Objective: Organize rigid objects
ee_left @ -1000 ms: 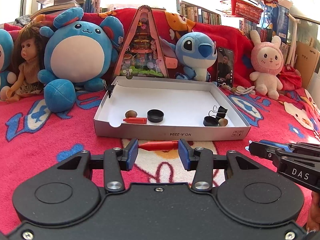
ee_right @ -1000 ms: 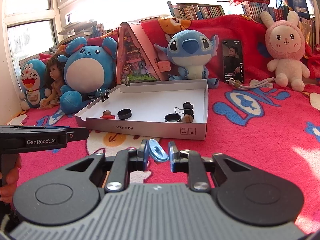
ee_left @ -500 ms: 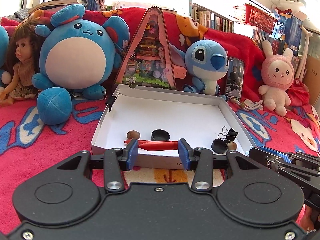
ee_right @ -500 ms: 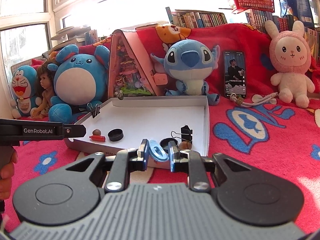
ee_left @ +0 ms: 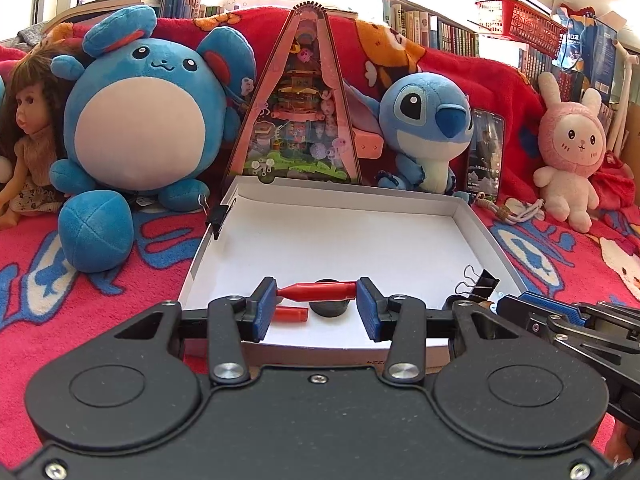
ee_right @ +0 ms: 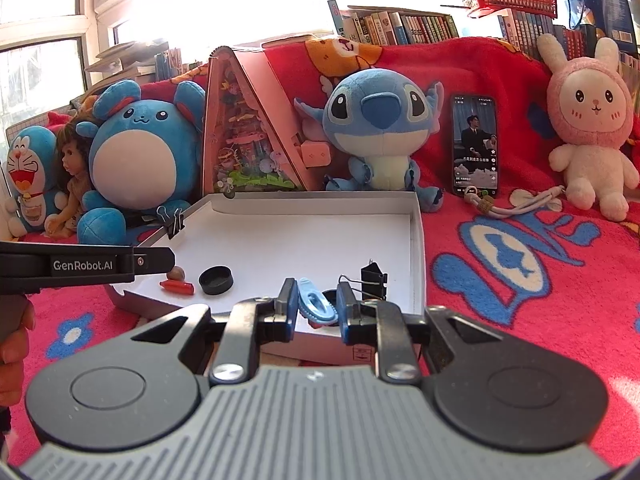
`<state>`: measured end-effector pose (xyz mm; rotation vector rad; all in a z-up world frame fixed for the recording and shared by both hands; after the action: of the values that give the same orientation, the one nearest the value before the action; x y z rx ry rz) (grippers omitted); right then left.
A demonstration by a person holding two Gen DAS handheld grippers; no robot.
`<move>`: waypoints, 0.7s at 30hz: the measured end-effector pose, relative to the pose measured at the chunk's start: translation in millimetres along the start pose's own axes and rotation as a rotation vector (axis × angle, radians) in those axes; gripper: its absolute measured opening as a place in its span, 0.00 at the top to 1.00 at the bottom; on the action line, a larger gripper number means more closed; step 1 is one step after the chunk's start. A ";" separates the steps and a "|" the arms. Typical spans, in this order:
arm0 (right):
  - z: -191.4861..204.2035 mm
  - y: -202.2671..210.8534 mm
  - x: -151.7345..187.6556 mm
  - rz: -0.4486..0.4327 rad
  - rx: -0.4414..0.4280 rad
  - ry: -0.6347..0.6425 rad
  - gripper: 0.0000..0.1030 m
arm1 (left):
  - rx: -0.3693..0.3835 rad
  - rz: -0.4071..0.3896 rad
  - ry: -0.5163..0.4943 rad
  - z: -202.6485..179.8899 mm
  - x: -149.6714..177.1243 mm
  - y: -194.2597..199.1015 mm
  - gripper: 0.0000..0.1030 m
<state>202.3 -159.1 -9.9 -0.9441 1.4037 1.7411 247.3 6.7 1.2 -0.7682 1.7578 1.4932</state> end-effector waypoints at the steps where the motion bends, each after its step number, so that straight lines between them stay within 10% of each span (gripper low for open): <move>1: -0.5 -2.9 -1.3 0.004 -0.001 -0.002 0.76 | -0.001 0.009 0.006 1.0 -2.2 -4.2 0.60; 21: -22.7 -91.8 -41.8 0.196 -0.059 -0.155 0.76 | -0.024 0.203 0.026 15.3 -33.2 -93.6 0.60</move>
<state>304.7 -169.0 -20.5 -0.7046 1.3884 1.9646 343.8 6.7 -27.0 -0.6390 1.8869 1.6451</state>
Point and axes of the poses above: each gripper's, at about its wrist camera, not at the fingertips, and y roughly against the way its jaws point, z to its left, x to its underside, the point moved 8 cm from there along -y, roughly the way its jaws point, and after that the axes turned 2 degrees about -y, right-handed, at the moved point
